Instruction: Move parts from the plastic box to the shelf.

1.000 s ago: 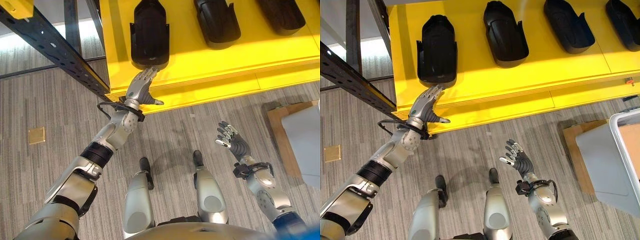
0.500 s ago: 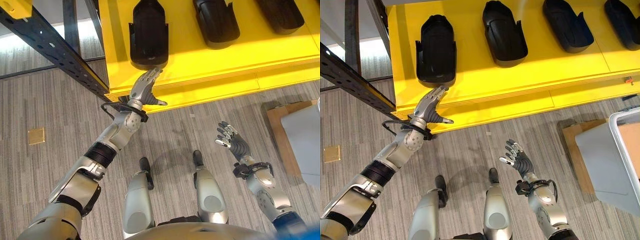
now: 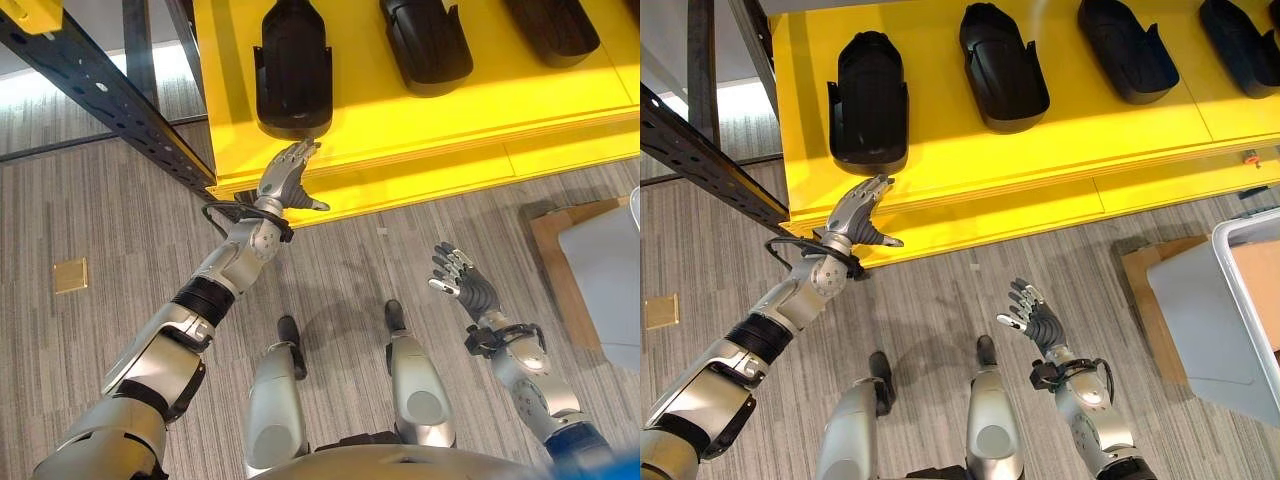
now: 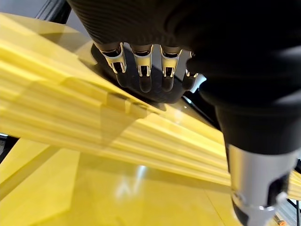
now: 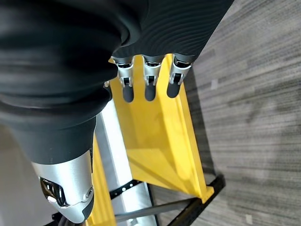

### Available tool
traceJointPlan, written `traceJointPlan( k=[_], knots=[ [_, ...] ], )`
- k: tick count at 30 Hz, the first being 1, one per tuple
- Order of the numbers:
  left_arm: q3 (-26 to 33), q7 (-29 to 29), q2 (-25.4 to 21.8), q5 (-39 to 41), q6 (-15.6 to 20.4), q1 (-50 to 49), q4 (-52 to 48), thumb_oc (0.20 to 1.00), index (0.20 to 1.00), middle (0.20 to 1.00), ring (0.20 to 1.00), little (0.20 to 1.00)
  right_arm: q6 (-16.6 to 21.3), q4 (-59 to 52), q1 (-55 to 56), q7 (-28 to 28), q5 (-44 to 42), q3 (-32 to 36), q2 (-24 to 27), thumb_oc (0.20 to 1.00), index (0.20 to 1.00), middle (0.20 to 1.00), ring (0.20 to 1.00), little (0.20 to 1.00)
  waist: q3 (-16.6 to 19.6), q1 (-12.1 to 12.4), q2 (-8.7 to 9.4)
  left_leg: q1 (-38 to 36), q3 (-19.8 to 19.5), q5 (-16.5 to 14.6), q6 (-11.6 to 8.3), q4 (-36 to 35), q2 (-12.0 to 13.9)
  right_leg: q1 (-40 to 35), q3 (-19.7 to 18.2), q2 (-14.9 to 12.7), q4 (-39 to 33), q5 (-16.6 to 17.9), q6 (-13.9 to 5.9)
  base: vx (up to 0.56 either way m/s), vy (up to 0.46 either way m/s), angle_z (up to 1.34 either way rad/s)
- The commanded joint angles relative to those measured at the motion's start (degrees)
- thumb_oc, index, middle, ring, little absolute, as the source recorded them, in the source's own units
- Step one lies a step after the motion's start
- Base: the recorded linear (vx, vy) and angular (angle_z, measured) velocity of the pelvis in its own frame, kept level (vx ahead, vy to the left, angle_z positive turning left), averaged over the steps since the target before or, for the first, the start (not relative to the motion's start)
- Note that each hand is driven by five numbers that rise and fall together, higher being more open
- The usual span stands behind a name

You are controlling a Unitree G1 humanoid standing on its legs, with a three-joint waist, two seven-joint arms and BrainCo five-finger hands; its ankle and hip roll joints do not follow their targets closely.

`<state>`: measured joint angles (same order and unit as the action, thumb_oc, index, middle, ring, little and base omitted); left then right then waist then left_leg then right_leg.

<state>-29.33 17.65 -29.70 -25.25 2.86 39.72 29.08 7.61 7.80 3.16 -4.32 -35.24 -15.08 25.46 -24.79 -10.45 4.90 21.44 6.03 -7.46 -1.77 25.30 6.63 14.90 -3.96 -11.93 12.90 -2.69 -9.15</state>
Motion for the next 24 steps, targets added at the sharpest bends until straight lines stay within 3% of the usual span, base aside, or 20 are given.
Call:
traceJointPlan(
  k=[1, 24],
  knots=[
    [0.5, 1.6, 0.1, 1.8, 0.8, 3.1, 2.0, 1.000, 1.000, 1.000, 1.000, 1.000, 1.5, -2.7, 1.9, -0.5, -1.5, 0.4, 3.0, 1.000, 1.000, 1.000, 1.000, 1.000, 3.7, 0.1, 0.15, 3.4, -5.7, 2.4, -3.48, 0.5, 3.7, -2.9, 0.5, -2.0, 4.3, -8.4, 1.42, 0.00, 0.000, 0.00],
    [-0.4, 2.7, -1.0, 3.2, 0.5, 8.8, 3.3, 1.000, 1.000, 1.000, 1.000, 1.000, 1.5, -2.8, 2.7, -1.0, -2.1, 0.3, 3.8, 1.000, 1.000, 1.000, 1.000, 1.000, 4.0, -0.6, 0.36, 3.8, -5.6, 2.4, -3.70, 0.9, 3.9, -2.3, 0.2, -1.8, 5.1, -8.6, 1.41, 0.00, 0.000, 0.00]
  ],
)
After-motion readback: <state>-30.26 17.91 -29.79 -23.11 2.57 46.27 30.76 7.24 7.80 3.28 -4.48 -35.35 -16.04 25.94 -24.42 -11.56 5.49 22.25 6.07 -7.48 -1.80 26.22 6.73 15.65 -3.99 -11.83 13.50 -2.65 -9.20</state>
